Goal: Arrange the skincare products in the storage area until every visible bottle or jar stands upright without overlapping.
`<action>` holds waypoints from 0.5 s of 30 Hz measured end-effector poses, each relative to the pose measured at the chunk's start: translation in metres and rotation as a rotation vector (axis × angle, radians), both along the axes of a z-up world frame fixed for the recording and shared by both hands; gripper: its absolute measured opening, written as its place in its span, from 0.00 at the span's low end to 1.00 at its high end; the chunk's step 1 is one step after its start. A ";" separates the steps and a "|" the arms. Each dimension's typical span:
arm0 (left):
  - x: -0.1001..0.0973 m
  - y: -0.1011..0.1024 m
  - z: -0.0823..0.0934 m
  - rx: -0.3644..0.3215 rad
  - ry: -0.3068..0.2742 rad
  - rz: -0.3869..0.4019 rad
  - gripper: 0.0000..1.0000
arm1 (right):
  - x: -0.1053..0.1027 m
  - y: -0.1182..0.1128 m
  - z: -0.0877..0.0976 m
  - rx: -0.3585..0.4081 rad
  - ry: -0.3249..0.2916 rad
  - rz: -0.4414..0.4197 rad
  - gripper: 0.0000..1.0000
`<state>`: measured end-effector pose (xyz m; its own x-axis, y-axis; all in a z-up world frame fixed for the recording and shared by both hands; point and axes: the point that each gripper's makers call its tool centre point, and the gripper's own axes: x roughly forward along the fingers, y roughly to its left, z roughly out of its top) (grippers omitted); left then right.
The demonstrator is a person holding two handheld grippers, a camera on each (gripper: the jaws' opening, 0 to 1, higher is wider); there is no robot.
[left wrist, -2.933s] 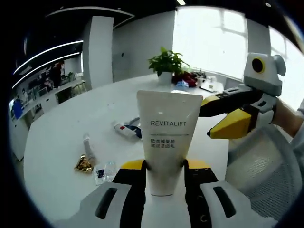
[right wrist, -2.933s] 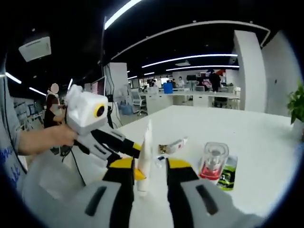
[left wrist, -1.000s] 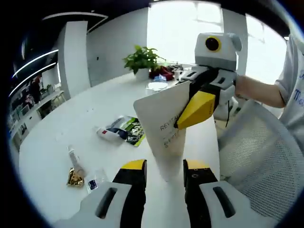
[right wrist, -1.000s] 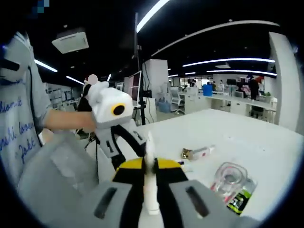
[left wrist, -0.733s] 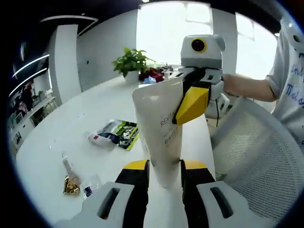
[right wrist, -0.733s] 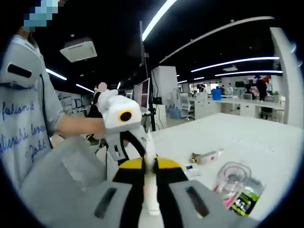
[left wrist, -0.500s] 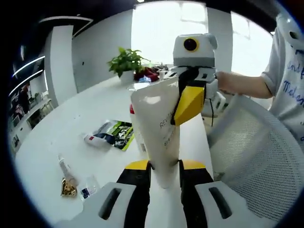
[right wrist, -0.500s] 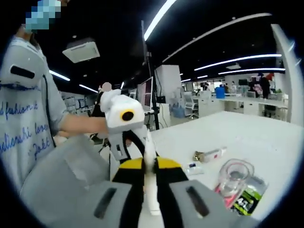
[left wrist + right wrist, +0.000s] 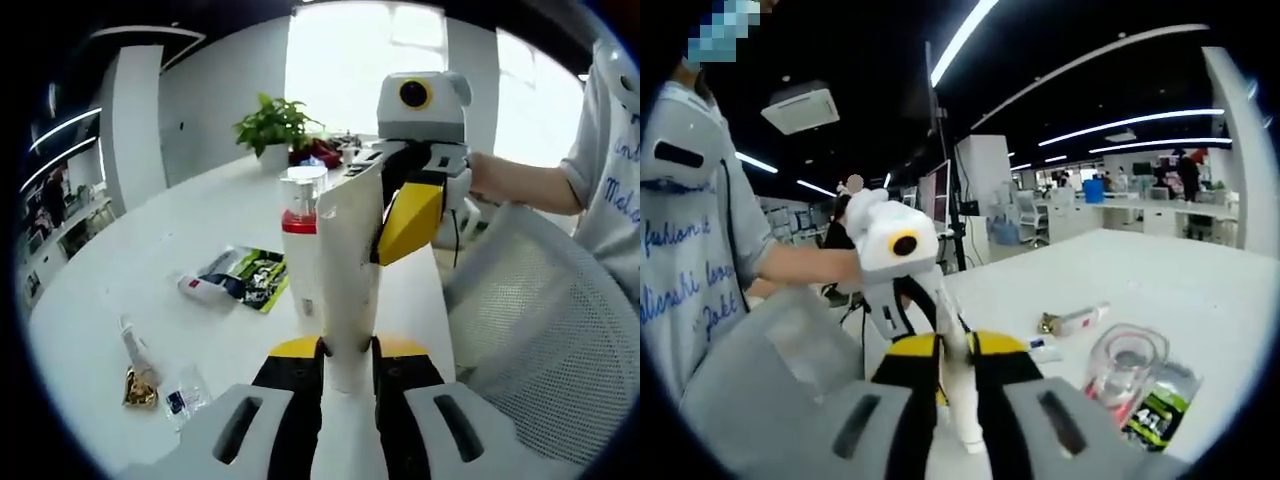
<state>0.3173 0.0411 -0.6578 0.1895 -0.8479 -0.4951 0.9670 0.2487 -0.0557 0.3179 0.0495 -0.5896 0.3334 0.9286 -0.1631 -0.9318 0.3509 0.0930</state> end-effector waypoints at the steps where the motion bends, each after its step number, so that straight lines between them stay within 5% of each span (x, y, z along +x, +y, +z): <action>1: 0.001 0.000 0.000 -0.003 0.000 0.002 0.14 | 0.001 -0.001 0.000 -0.002 -0.002 -0.001 0.13; 15: 0.003 -0.003 -0.001 -0.020 0.005 -0.009 0.14 | 0.008 -0.006 0.020 0.006 -0.018 -0.039 0.13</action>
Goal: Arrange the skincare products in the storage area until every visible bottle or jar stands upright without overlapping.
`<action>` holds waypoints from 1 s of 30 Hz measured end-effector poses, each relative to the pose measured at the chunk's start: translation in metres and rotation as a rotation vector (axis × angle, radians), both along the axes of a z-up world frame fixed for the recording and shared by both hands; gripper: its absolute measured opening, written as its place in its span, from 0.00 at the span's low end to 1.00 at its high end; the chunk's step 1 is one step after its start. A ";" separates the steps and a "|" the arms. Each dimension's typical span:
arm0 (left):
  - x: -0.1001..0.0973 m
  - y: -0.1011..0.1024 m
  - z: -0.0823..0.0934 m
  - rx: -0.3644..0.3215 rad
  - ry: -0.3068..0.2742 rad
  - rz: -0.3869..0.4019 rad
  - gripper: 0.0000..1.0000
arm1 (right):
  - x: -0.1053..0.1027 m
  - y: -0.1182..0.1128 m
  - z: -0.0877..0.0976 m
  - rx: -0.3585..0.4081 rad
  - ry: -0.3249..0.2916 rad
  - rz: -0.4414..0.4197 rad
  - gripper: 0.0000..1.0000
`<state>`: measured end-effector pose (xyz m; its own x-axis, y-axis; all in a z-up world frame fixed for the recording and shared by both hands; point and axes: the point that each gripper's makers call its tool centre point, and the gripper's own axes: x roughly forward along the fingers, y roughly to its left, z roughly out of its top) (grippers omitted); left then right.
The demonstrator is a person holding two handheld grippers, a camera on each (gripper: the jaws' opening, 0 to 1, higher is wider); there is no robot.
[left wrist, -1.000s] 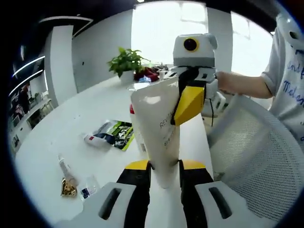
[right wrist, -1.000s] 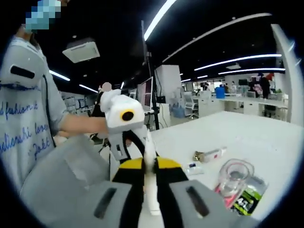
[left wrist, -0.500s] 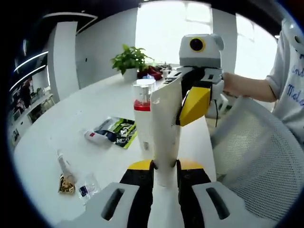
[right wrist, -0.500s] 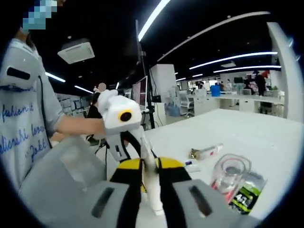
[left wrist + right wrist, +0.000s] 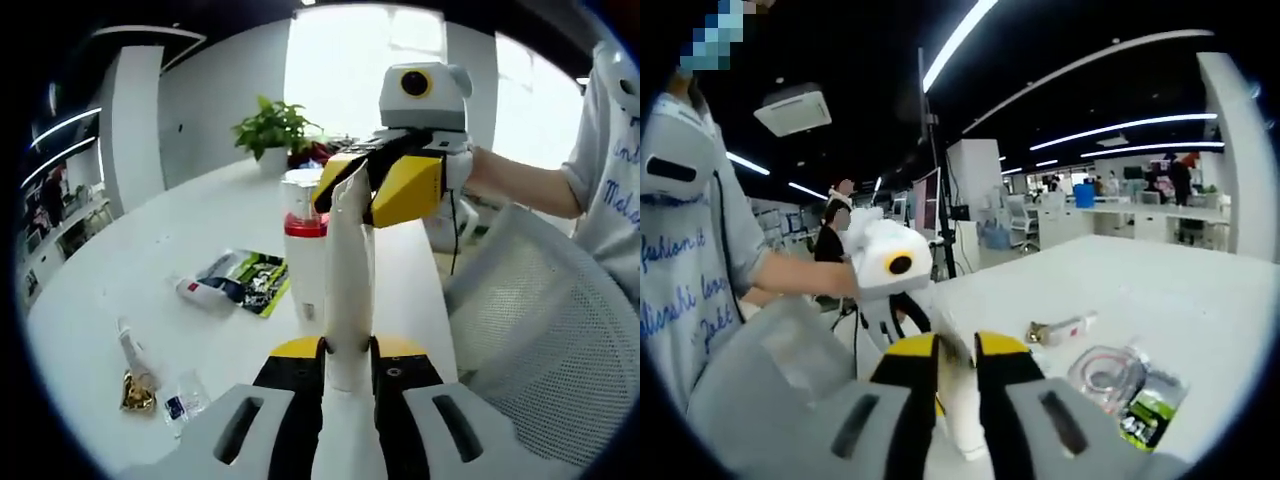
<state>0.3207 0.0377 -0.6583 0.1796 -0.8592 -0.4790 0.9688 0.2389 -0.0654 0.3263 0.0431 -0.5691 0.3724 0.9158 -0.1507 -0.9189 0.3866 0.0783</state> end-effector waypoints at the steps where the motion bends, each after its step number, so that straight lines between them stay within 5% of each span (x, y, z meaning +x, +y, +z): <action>1: 0.000 0.000 0.000 0.000 -0.003 -0.004 0.14 | 0.000 -0.001 0.001 -0.001 -0.002 -0.002 0.13; 10: 0.001 -0.003 0.001 -0.004 -0.012 -0.005 0.14 | 0.003 -0.005 0.016 -0.146 -0.089 -0.013 0.11; 21: 0.002 -0.004 0.002 -0.005 -0.023 -0.008 0.14 | 0.001 -0.003 0.006 -0.542 -0.152 0.142 0.08; 30: 0.002 -0.006 0.002 -0.005 -0.033 -0.005 0.14 | 0.003 0.003 0.001 -0.761 -0.087 0.306 0.06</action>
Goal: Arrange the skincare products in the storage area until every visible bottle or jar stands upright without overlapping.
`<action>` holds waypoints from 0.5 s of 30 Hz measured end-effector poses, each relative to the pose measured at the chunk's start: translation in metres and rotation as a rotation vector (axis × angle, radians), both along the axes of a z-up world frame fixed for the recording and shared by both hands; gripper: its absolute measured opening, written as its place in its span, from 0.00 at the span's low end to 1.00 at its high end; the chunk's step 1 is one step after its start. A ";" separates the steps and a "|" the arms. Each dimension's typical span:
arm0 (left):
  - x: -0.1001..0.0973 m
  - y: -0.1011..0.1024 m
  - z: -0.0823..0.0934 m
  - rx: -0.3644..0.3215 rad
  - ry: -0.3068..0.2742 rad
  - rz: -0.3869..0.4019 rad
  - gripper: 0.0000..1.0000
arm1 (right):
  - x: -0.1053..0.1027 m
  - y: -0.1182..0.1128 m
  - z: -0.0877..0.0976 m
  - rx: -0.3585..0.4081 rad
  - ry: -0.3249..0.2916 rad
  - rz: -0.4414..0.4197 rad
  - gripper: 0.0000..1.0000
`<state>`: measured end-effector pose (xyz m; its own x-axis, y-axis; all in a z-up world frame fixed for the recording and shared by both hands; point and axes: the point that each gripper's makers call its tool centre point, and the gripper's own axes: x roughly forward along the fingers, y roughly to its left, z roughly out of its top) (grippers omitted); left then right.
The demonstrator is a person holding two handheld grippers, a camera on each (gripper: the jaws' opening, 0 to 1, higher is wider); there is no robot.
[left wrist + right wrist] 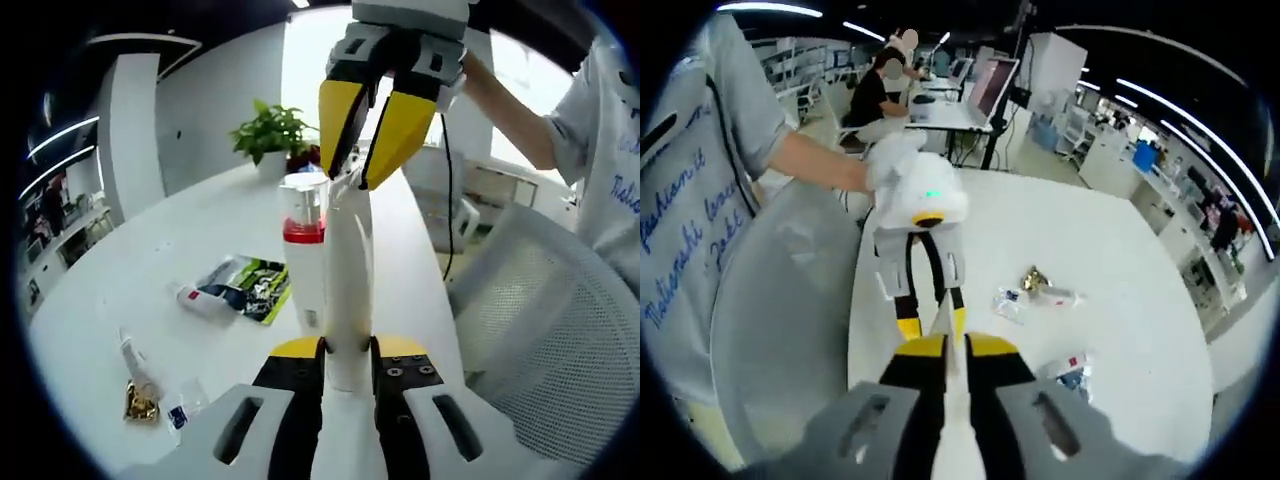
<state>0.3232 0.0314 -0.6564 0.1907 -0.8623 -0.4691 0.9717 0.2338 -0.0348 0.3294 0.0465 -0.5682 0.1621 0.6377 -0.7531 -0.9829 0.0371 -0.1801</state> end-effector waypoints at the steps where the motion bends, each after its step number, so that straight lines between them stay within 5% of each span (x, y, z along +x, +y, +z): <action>1: 0.000 0.000 0.000 0.000 -0.001 0.000 0.14 | 0.000 0.001 0.000 -0.019 0.004 0.014 0.06; 11: 0.001 -0.001 0.000 0.009 -0.014 -0.007 0.14 | -0.004 0.000 -0.010 -0.262 0.116 0.108 0.05; 15: 0.003 -0.003 -0.001 0.007 -0.011 -0.006 0.14 | -0.002 0.002 -0.010 -0.304 0.136 0.124 0.04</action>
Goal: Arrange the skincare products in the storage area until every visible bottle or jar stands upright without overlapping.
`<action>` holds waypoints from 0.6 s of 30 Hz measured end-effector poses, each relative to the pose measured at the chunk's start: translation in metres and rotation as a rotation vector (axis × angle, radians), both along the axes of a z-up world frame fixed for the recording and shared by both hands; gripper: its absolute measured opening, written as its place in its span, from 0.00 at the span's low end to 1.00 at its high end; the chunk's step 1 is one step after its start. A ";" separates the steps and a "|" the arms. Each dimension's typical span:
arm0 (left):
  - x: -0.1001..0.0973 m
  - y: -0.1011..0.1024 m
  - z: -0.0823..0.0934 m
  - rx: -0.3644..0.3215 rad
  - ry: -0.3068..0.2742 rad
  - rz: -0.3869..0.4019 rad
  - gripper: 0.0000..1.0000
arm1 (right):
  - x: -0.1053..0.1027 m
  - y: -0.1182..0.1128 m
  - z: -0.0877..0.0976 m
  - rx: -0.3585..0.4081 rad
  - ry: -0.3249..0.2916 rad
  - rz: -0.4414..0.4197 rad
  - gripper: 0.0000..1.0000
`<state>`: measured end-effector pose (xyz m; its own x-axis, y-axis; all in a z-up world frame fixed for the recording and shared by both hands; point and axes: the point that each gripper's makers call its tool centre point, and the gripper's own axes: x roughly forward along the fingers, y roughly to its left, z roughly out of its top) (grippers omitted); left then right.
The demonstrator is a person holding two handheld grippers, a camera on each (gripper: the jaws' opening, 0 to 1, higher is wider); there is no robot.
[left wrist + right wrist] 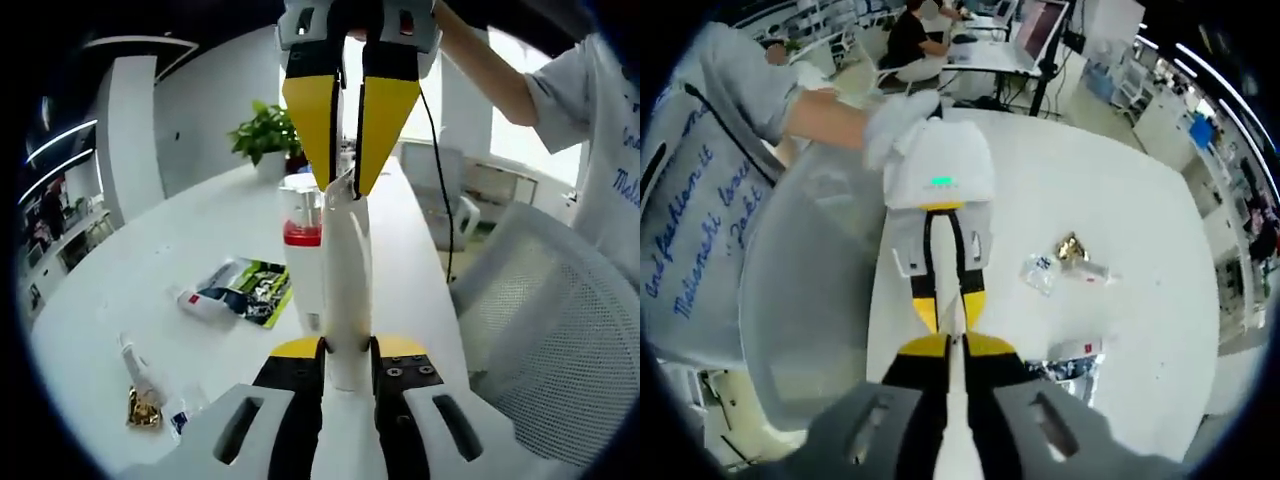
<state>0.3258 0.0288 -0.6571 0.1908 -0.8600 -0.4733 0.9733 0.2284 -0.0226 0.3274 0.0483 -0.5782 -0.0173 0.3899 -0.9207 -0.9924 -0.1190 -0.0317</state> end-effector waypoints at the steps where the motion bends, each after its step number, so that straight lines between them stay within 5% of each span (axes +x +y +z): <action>1: 0.001 0.000 0.000 -0.001 -0.001 0.000 0.14 | 0.001 -0.001 0.000 -0.015 -0.001 0.005 0.04; 18: 0.022 -0.003 -0.001 0.013 -0.017 0.015 0.14 | 0.018 -0.007 -0.002 -0.122 0.022 0.012 0.03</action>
